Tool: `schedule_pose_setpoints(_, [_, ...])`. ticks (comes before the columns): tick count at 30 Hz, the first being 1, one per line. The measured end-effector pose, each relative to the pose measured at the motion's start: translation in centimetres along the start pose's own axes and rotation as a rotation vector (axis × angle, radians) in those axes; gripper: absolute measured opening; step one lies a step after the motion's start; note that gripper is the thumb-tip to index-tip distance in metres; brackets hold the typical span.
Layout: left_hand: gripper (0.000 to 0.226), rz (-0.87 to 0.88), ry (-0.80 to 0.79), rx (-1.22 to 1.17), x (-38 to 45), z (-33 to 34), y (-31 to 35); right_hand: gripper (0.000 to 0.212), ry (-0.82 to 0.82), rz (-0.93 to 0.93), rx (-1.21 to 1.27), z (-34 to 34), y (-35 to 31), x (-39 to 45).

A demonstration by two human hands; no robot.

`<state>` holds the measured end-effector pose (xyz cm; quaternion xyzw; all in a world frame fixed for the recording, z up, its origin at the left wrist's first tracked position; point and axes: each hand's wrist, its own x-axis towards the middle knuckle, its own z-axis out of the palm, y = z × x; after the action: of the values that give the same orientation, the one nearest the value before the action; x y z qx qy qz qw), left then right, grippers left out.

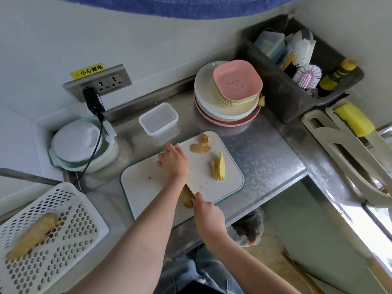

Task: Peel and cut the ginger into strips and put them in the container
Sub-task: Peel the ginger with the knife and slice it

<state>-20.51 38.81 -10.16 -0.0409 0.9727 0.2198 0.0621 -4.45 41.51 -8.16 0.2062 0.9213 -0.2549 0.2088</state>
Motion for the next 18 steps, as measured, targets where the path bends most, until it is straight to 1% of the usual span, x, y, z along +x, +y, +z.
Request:
schedule_pose_setpoints(6, [0.043, 0.022, 0.013, 0.016, 0.5, 0.5, -1.0, 0.013, -0.038, 0.0, -0.021, 0.4, -0.3, 0.6])
schedule_pose_setpoints(9, [0.044, 0.028, -0.006, 0.024, 0.8, 0.7, -0.7, 0.008, -0.041, -0.008, -0.016, 0.1, -0.1, 1.0])
schedule_pose_setpoints(10, [0.044, 0.015, -0.024, 0.018, 0.9, 0.7, -0.5, 0.004, -0.04, -0.006, -0.012, 0.0, 0.0, 1.1])
schedule_pose_setpoints(13, [0.044, 0.02, -0.038, -0.021, 1.1, 0.9, -0.1, 0.01, -0.031, 0.008, -0.022, 0.0, 0.1, 1.2])
schedule_pose_setpoints(16, [0.044, -0.003, -0.051, -0.04, 1.1, 0.5, -0.7, 0.005, -0.036, 0.003, -0.036, 0.1, -0.1, 1.0])
schedule_pose_setpoints(18, [0.044, -0.016, -0.035, -0.098, 0.7, -0.1, -1.1, 0.004, -0.043, -0.027, -0.044, 0.1, 0.1, 0.9])
